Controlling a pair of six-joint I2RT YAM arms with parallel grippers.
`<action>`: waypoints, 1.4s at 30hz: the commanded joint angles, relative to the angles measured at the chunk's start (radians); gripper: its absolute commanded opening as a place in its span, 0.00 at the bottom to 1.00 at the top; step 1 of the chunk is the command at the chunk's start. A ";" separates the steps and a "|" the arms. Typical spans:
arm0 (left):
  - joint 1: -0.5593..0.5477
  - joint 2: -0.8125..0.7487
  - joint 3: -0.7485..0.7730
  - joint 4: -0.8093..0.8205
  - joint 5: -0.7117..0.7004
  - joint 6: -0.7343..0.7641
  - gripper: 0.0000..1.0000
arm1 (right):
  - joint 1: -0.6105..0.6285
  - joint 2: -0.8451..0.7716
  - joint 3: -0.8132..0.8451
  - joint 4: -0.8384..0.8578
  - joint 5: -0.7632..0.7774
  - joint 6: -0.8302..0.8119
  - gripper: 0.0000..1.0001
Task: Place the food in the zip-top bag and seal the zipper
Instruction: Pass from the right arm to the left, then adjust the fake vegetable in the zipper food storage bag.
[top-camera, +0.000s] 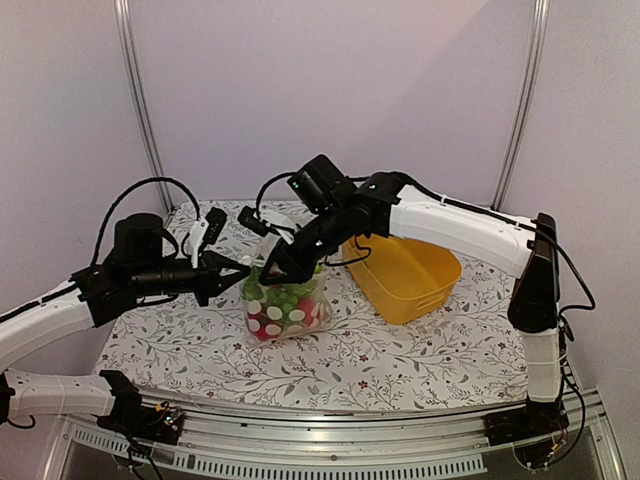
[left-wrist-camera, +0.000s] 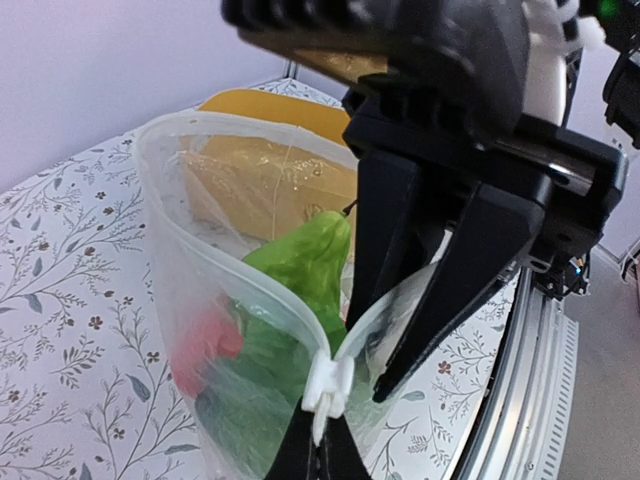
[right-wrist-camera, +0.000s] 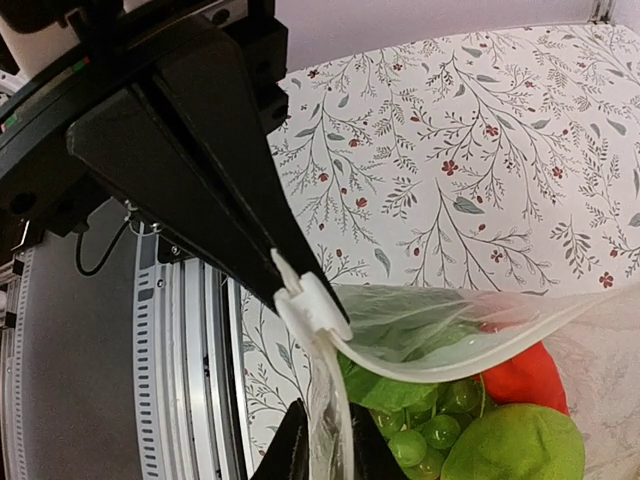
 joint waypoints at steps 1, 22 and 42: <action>-0.005 0.014 0.013 0.040 -0.040 0.012 0.00 | 0.002 -0.050 -0.010 0.004 -0.007 -0.002 0.18; -0.007 0.013 0.068 -0.029 -0.048 0.100 0.00 | -0.123 -0.017 -0.002 0.056 -0.058 0.136 0.35; -0.007 -0.004 0.002 0.032 -0.130 0.050 0.00 | -0.053 0.168 0.078 -0.080 0.051 0.101 0.32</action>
